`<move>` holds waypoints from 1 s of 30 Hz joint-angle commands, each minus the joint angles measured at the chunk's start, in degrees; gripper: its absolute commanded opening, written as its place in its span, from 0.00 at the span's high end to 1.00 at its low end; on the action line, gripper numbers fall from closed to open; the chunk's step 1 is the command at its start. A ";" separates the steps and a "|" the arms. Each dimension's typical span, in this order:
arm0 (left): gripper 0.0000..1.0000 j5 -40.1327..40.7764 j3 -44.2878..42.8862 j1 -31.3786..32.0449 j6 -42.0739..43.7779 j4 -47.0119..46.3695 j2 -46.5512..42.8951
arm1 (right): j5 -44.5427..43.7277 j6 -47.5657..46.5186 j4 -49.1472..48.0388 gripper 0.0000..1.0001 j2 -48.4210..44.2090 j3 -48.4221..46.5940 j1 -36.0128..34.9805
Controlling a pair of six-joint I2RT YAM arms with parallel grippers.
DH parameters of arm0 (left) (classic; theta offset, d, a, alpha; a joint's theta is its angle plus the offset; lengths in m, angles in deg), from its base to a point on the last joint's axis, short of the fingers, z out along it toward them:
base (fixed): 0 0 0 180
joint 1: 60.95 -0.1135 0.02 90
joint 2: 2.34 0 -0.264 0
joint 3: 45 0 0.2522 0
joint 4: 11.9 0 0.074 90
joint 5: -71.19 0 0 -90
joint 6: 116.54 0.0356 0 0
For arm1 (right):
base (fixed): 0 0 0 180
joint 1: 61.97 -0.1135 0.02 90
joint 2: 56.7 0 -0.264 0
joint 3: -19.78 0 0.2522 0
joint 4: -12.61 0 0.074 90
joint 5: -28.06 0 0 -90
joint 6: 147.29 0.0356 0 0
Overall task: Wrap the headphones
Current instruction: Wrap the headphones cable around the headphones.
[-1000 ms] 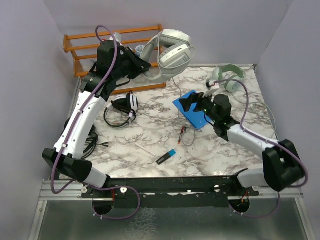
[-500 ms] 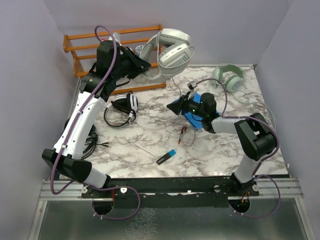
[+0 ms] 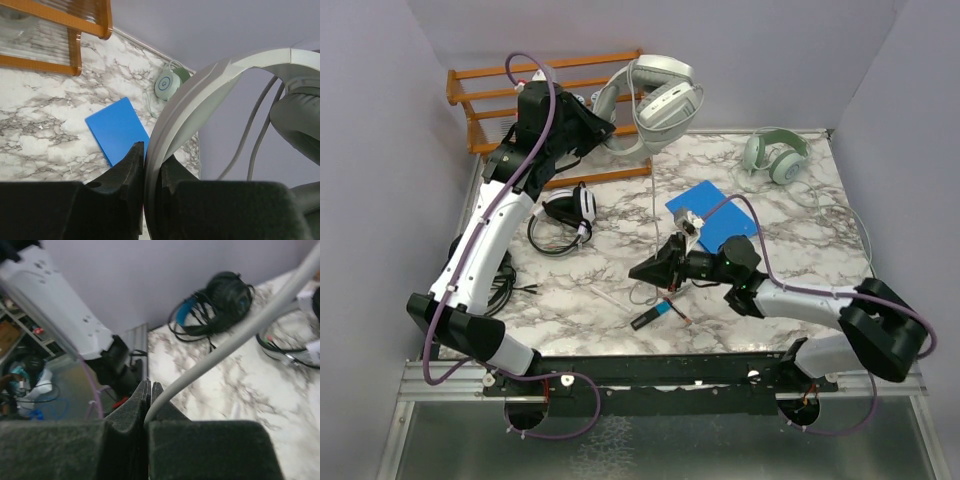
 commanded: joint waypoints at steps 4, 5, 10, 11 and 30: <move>1.00 10.29 0.34 -0.09 -2.82 -4.53 0.93 | -2.58 -1.37 18.77 1.00 -10.47 -3.41 -5.38; 1.00 10.71 0.57 -0.02 -2.80 -4.61 1.19 | -1.90 -2.19 22.50 1.00 -11.12 -5.30 -5.43; 1.00 15.49 2.54 0.91 0.97 -4.64 2.52 | 1.96 -6.23 38.72 0.99 -13.17 -16.97 -5.42; 1.00 18.18 3.43 1.06 1.55 -4.69 2.45 | 2.25 -7.33 42.49 0.99 -13.20 -19.93 -5.39; 1.00 40.85 26.56 14.43 56.08 -24.93 -7.20 | -23.80 -26.99 86.67 0.99 -6.91 -54.42 -5.34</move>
